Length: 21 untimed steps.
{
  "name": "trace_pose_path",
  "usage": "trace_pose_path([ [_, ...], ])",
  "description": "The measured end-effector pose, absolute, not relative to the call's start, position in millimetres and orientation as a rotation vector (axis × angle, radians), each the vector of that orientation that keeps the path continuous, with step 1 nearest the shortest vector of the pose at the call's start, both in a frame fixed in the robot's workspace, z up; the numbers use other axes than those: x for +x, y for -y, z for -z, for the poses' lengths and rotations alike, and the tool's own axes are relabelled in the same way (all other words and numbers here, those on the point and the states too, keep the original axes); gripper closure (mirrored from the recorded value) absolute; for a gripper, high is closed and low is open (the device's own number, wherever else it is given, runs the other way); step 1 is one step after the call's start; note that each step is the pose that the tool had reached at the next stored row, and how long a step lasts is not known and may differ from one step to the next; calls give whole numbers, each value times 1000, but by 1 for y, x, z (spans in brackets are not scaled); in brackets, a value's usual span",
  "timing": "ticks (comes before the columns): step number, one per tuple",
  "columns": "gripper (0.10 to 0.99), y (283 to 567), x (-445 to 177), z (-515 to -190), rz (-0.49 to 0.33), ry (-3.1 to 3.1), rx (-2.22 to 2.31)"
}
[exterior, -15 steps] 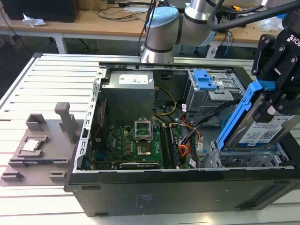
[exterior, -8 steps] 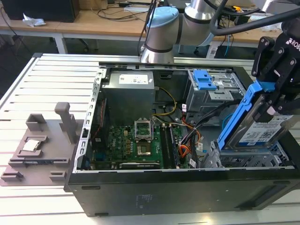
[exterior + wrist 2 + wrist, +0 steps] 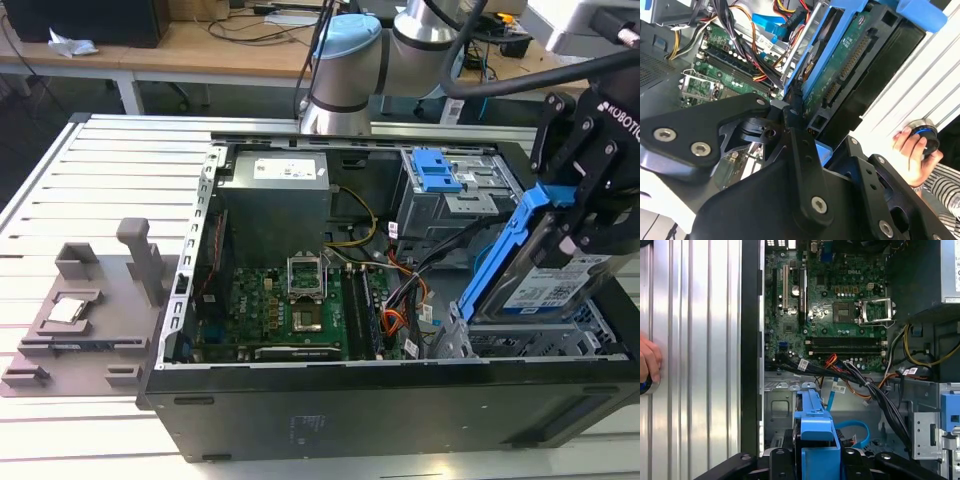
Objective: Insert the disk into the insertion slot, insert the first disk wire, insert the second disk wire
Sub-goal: 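Insert the disk into the insertion slot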
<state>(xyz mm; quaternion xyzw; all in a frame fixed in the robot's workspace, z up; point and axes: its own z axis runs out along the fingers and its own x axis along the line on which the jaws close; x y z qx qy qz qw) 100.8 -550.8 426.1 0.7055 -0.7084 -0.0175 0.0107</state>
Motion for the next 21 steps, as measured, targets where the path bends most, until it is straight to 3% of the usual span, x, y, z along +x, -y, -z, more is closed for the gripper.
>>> trace_pose_path([
  [21,722,551,101,-396,55,2210,2201],
])
